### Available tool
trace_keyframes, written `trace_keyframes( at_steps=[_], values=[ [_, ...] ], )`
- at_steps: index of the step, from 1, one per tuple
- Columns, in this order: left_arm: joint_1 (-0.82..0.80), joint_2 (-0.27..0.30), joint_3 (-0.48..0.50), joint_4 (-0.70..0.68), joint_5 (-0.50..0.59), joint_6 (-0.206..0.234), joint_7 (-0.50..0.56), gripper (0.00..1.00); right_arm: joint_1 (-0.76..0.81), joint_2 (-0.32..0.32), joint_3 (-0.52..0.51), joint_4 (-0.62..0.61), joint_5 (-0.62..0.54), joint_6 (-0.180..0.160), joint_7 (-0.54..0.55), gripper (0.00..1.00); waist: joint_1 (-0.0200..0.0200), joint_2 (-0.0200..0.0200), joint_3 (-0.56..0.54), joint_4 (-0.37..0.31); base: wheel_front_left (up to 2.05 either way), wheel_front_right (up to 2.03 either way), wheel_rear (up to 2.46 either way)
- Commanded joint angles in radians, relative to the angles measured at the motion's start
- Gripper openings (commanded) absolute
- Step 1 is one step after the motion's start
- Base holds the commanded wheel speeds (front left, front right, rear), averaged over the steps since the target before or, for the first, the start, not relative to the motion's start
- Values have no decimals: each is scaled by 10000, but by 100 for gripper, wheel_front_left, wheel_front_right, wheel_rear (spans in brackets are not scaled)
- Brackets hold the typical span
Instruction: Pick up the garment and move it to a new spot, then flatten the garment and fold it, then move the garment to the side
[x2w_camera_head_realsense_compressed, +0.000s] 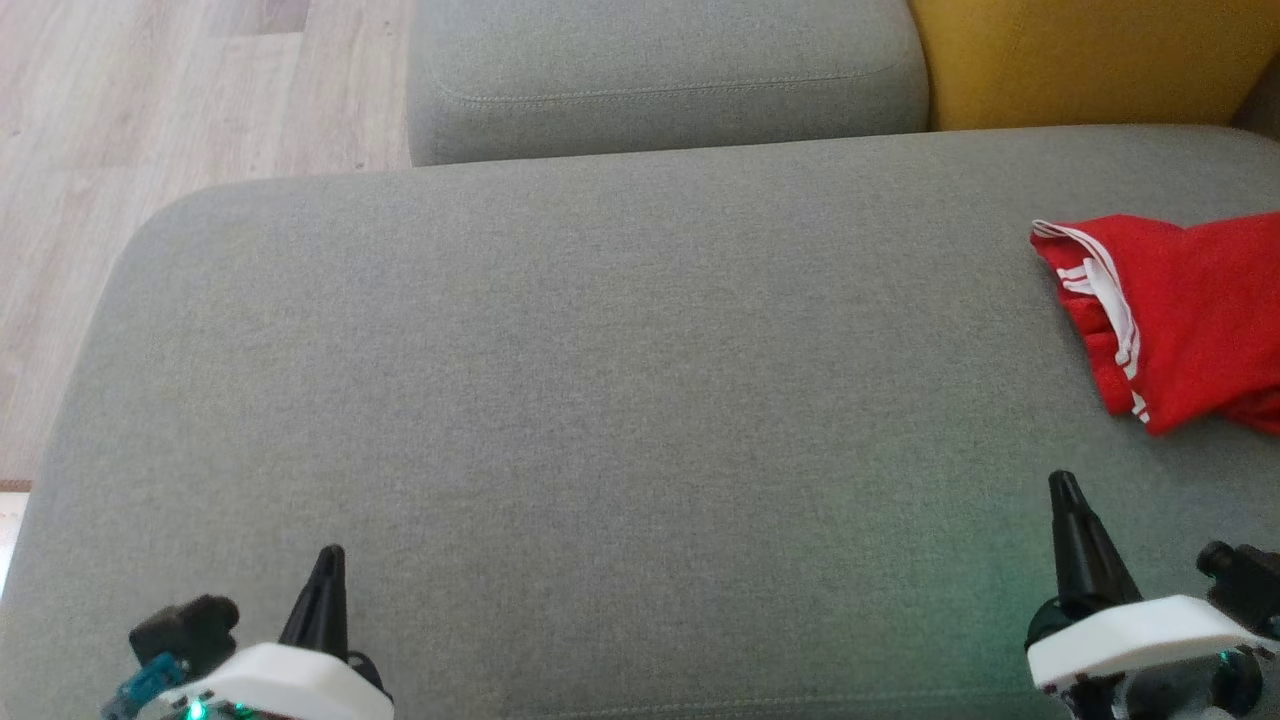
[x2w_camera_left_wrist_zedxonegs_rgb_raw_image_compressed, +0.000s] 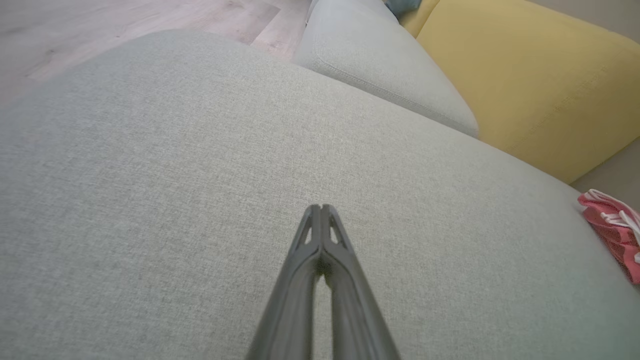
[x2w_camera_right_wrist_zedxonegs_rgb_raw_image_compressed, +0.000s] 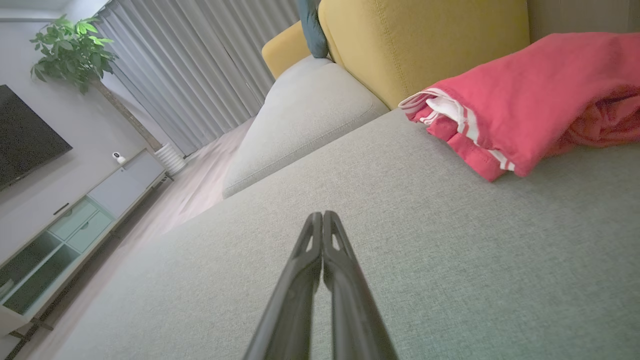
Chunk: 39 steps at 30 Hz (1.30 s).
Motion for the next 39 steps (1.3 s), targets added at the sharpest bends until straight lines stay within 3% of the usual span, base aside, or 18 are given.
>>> trace_keyframes(
  at_steps=[1, 39],
  values=[
    [-613, 35, 315, -269, -265, -102, 23, 0, -644, -155, 10, -258, 311, 9, 9, 0, 0, 0, 3, 2, 0, 0, 0],
    [-1297, -369, 1316, 60, -4328, -956, 840, 0, -1318, -232, -139, 467, 4642, 19, 221, 0, 0, 0, 89, 68, 0, 0, 0]
  ],
)
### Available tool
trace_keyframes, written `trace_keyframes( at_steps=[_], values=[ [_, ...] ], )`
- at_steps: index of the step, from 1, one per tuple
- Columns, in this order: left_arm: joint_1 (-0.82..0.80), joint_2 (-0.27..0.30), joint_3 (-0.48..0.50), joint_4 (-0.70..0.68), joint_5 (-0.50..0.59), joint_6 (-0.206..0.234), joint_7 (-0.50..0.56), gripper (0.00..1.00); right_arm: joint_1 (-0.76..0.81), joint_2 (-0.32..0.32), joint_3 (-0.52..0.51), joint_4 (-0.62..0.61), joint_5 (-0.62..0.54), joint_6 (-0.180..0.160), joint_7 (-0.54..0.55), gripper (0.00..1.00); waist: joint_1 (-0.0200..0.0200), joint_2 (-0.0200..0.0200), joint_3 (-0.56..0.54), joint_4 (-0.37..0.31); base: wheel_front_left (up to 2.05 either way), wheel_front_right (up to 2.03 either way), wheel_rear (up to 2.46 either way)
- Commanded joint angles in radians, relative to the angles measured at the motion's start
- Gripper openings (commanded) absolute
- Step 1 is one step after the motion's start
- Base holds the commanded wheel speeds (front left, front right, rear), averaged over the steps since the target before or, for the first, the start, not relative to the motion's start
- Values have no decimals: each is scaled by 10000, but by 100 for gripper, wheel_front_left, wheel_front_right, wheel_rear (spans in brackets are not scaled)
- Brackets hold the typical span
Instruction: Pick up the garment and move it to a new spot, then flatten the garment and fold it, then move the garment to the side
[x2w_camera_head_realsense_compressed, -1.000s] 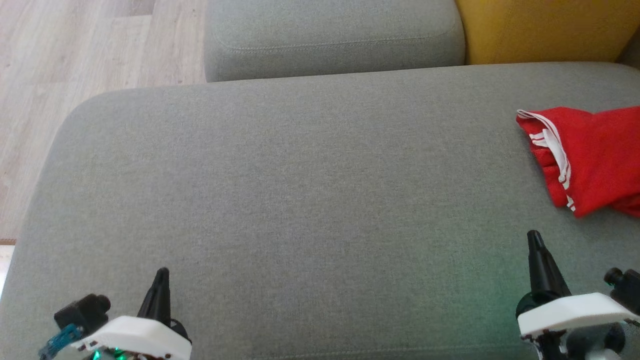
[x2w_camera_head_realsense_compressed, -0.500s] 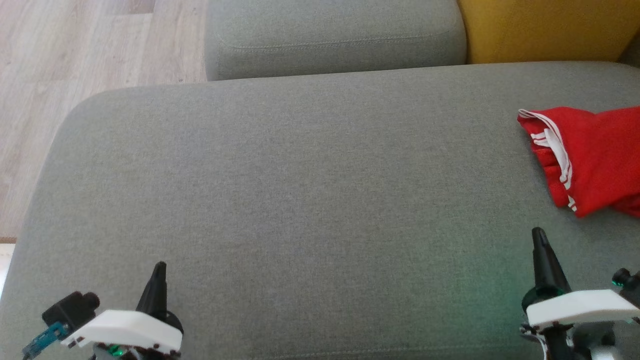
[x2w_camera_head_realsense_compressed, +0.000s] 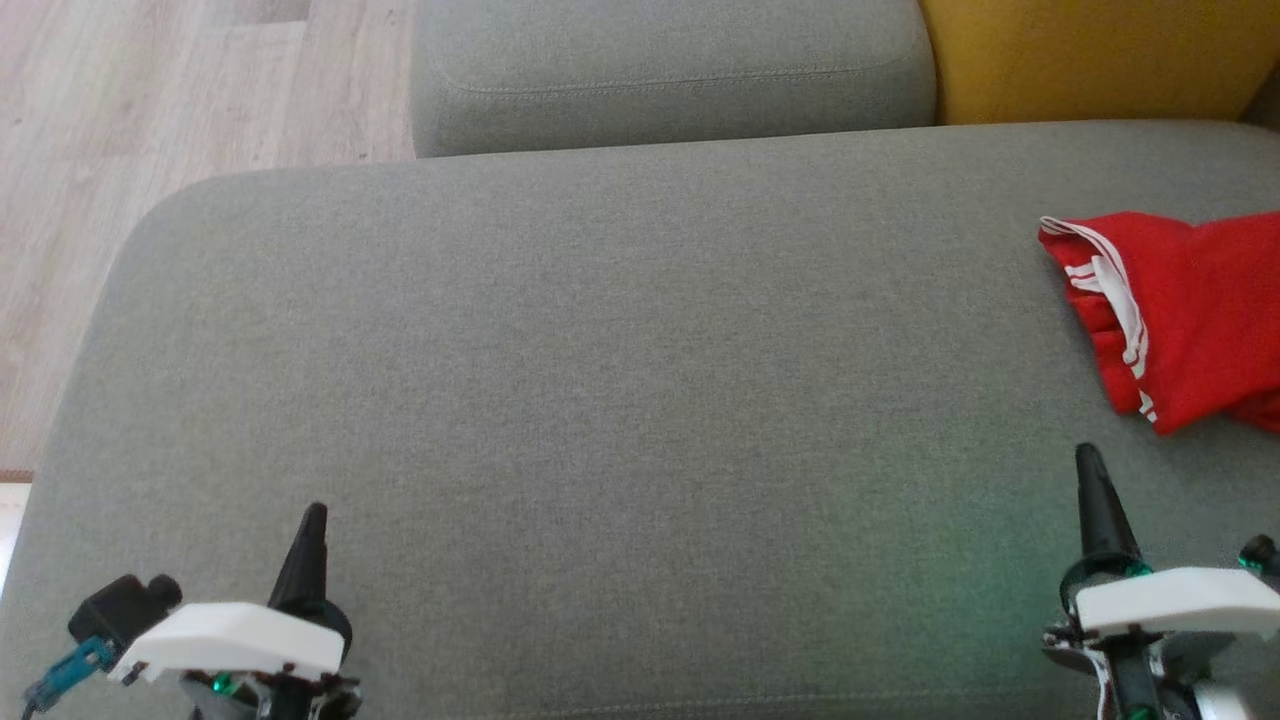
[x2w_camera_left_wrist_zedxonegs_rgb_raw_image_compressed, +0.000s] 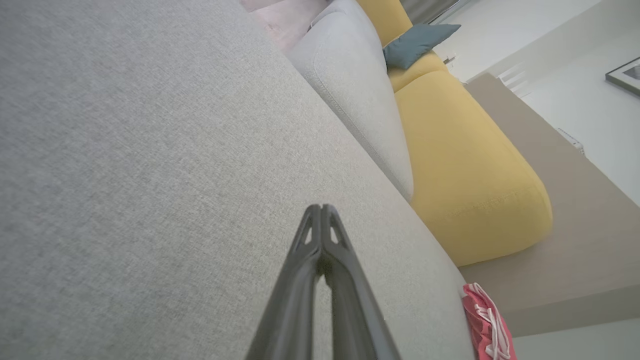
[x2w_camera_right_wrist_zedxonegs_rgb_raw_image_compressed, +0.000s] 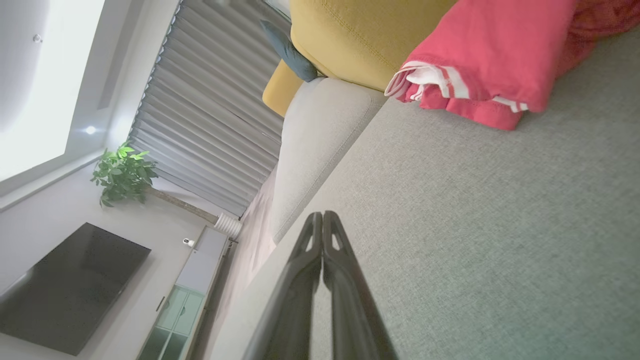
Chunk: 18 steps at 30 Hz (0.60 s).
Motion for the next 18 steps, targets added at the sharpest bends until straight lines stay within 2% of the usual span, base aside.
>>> trace_keyframes(
  at_steps=[1, 18],
  values=[
    [-582, 55, 386, -281, -260, -103, 72, 0, -579, -214, 72, -278, 290, 22, 38, 0, 0, -1, 3, 2, 0, 0, 0],
    [-902, -153, 876, -117, -2099, -495, 472, 0, -891, -225, -30, 58, 2250, 26, 162, 0, 0, -1, 42, 33, 0, 0, 0]
  ],
)
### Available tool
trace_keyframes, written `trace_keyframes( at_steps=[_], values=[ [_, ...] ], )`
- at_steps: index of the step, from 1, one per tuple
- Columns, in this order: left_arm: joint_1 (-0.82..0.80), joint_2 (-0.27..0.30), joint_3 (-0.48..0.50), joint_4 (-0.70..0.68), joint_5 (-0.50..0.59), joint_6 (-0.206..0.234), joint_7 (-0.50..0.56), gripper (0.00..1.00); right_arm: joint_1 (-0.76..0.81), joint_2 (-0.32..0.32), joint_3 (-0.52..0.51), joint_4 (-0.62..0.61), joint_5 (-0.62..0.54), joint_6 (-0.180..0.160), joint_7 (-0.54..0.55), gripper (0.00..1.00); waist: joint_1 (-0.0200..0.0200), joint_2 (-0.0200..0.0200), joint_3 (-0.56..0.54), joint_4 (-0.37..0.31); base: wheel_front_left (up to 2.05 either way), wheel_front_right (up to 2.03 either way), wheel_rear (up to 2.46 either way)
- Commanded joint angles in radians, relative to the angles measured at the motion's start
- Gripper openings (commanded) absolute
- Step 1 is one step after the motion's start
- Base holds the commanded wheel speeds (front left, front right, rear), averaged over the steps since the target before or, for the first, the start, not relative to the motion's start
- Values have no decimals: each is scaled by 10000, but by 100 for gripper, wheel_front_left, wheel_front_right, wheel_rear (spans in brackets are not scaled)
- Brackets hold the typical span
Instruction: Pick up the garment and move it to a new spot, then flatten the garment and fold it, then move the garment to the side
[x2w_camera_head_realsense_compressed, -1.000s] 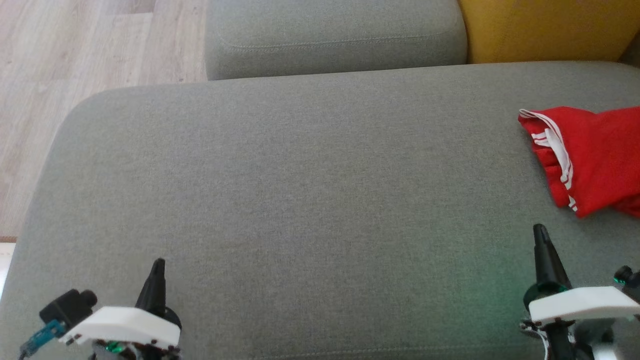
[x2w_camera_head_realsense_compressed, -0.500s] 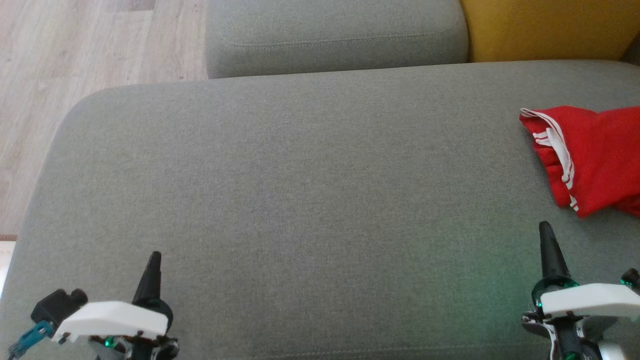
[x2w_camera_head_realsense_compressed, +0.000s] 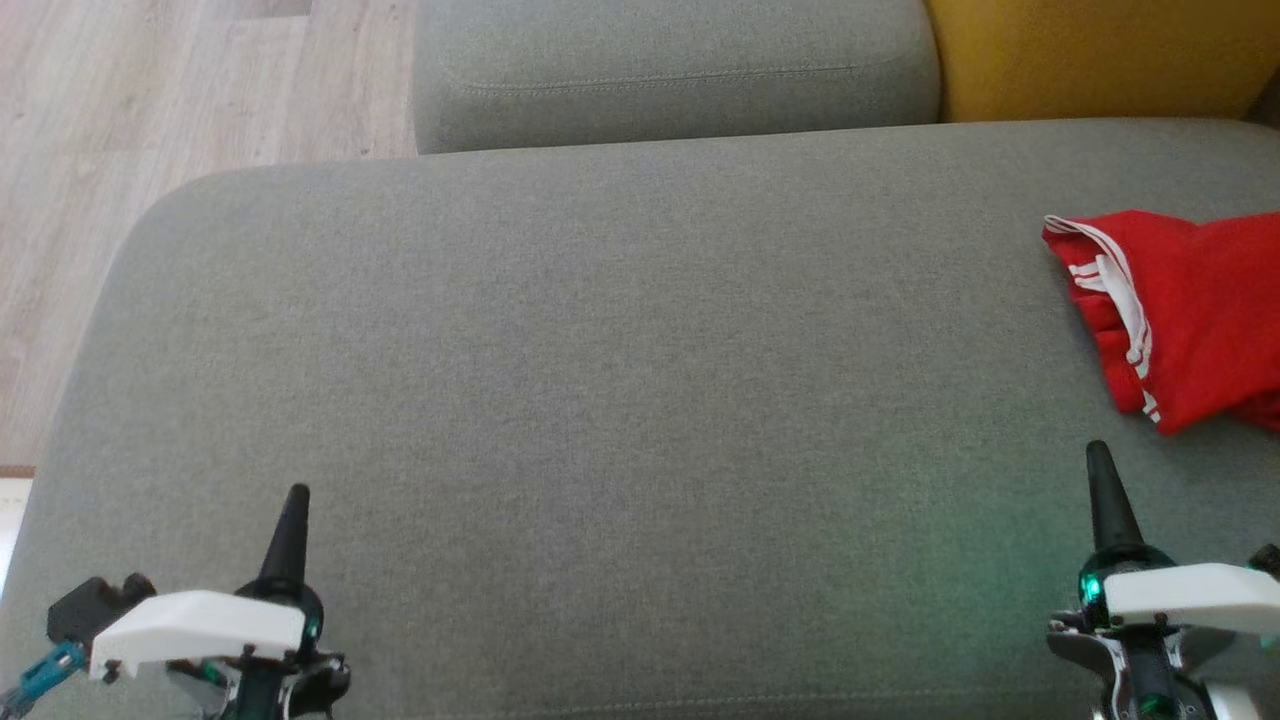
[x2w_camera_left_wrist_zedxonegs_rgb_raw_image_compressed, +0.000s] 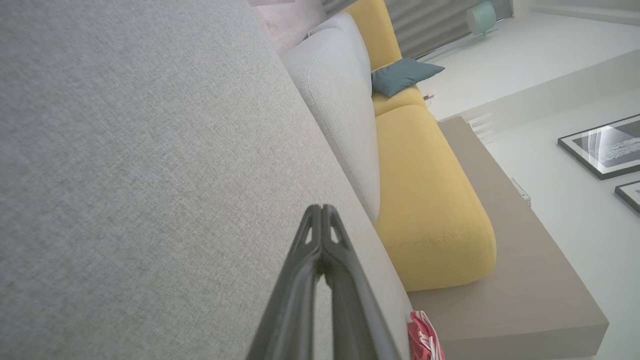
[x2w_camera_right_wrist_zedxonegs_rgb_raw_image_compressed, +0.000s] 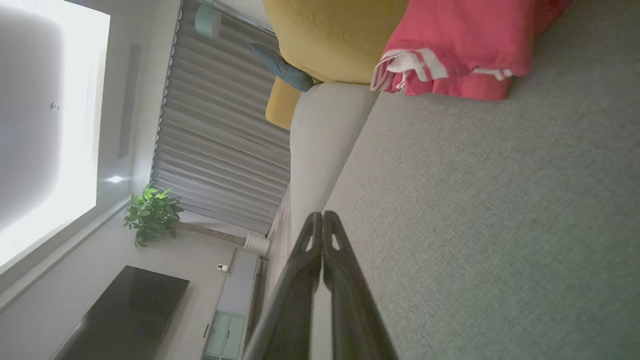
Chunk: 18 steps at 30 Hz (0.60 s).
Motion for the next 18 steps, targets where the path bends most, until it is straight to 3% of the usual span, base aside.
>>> trace_keyframes(
  at_steps=[1, 18],
  values=[
    [-640, 12, 365, -236, -342, -125, 81, 0, -645, -220, 97, -254, 406, 27, 47, 0, 0, 0, 5, 4, 0, 0, 0],
    [-943, -192, 838, -80, -2062, -494, 468, 0, -940, -222, -11, 63, 2240, 31, 174, 0, 0, 0, 41, 32, 0, 0, 0]
  ],
)
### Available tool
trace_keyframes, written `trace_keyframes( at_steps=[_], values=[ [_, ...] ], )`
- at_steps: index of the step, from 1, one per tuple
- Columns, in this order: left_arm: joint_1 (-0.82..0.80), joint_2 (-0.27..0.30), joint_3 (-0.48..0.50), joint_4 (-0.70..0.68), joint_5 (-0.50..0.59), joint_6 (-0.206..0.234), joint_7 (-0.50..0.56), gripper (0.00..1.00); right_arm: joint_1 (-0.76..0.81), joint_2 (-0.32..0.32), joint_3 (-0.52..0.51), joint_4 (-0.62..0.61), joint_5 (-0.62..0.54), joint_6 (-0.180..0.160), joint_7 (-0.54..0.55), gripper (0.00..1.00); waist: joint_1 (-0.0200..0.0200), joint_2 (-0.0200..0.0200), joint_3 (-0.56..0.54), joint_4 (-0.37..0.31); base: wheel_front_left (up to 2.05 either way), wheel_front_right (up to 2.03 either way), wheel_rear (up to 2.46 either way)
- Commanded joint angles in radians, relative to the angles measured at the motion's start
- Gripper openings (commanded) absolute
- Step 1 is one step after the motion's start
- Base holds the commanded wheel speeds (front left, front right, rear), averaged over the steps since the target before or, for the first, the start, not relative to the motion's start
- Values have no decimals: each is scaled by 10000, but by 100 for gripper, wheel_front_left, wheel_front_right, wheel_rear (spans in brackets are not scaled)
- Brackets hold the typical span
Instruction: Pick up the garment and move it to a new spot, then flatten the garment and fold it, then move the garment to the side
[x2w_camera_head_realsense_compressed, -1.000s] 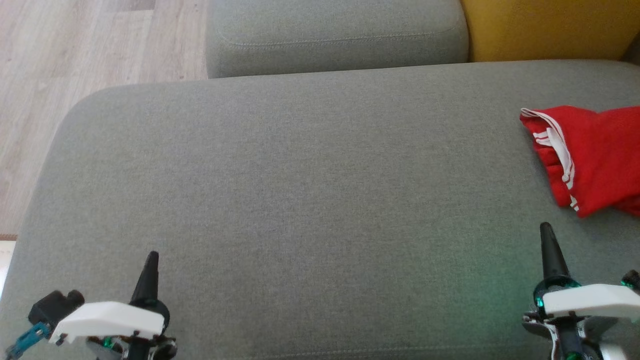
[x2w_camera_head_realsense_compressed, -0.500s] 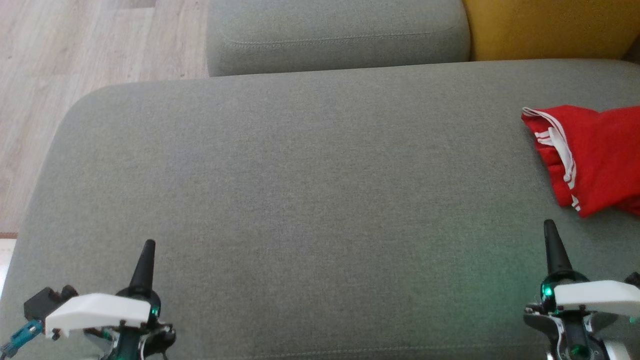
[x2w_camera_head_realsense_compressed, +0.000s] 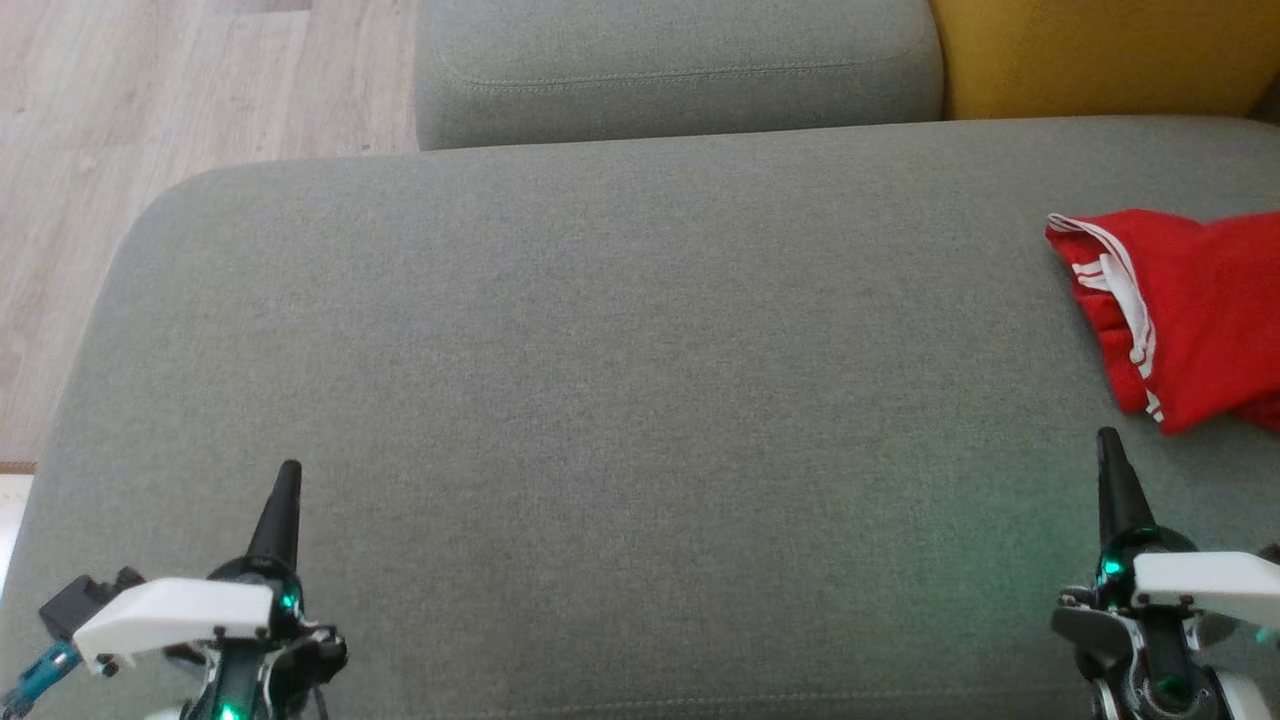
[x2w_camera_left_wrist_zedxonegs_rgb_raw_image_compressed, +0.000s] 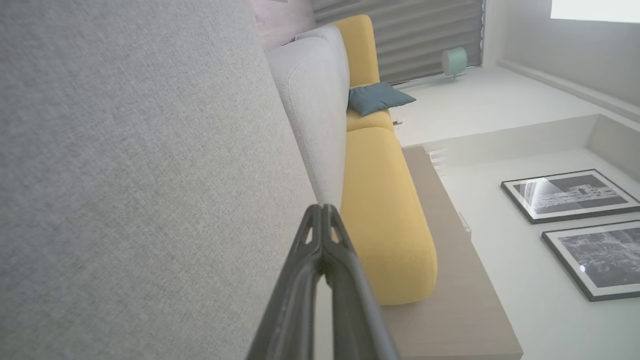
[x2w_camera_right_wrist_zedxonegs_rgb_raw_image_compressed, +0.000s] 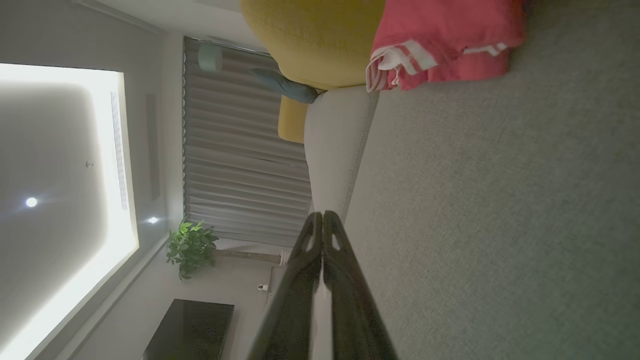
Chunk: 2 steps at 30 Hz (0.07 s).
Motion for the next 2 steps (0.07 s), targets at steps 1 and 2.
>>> trace_keyframes(
  at_steps=[1, 2],
  values=[
    [-589, 42, 447, -266, -258, -166, 56, 0, -555, -218, 120, -253, 291, 32, 63, 0, 0, 0, 2, 2, 0, 0, 0],
    [-608, 29, 477, -256, -366, -190, 80, 0, -573, -218, 113, -233, 406, 32, 72, 0, 0, 0, 4, 4, 0, 0, 0]
  ],
)
